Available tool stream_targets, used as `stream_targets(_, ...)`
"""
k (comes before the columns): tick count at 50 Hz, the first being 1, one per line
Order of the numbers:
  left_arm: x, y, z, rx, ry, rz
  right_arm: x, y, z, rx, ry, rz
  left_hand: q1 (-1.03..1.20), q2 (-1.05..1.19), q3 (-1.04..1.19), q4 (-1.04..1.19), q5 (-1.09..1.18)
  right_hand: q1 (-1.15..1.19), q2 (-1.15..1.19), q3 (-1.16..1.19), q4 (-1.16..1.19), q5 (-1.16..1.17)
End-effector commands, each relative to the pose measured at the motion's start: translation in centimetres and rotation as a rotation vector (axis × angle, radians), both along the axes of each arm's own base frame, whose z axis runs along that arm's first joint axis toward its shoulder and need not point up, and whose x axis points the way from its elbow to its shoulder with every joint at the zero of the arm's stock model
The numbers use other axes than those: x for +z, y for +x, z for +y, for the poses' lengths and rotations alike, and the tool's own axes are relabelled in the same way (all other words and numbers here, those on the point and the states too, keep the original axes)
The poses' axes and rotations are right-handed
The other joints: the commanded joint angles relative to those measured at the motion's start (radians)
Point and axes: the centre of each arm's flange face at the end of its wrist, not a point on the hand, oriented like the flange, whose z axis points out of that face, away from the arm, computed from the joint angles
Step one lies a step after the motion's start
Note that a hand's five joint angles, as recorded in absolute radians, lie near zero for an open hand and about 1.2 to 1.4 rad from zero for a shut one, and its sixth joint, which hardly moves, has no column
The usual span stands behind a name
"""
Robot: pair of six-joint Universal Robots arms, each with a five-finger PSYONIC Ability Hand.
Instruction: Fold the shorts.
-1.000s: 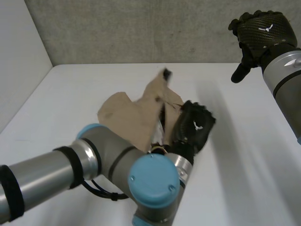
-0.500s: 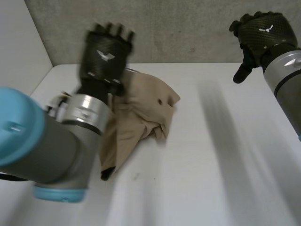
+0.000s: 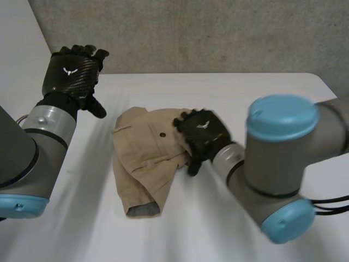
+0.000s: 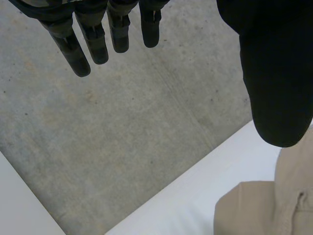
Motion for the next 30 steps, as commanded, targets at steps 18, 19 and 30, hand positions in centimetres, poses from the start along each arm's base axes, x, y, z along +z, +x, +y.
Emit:
stream_targets(18, -2.2, 2.3, -1.4, 0.078, 0.056, -0.025, -1.8, 2.7, -9.2, -0.214, -0.436, 0.008, 0.0, -0.011, -0.02, -0.013, -0.03, 1.19, 1.173, 1.187, 1.165, 1.152)
stream_targets(19, -2.2, 2.4, -1.5, 0.082, 0.056, -0.025, -1.1, 0.1, -12.3, -0.315, -0.453, 0.024, -0.003, -0.014, -0.023, -0.016, -0.033, 1.19, 1.173, 1.187, 1.165, 1.152)
stream_targets(30, -3.8, 2.2, -1.9, 0.076, 0.096, -0.045, -0.4, -11.0, -21.6, -0.607, -0.489, 0.135, -0.006, -0.017, -0.026, -0.018, -0.036, 0.851, 0.834, 0.847, 0.826, 0.813)
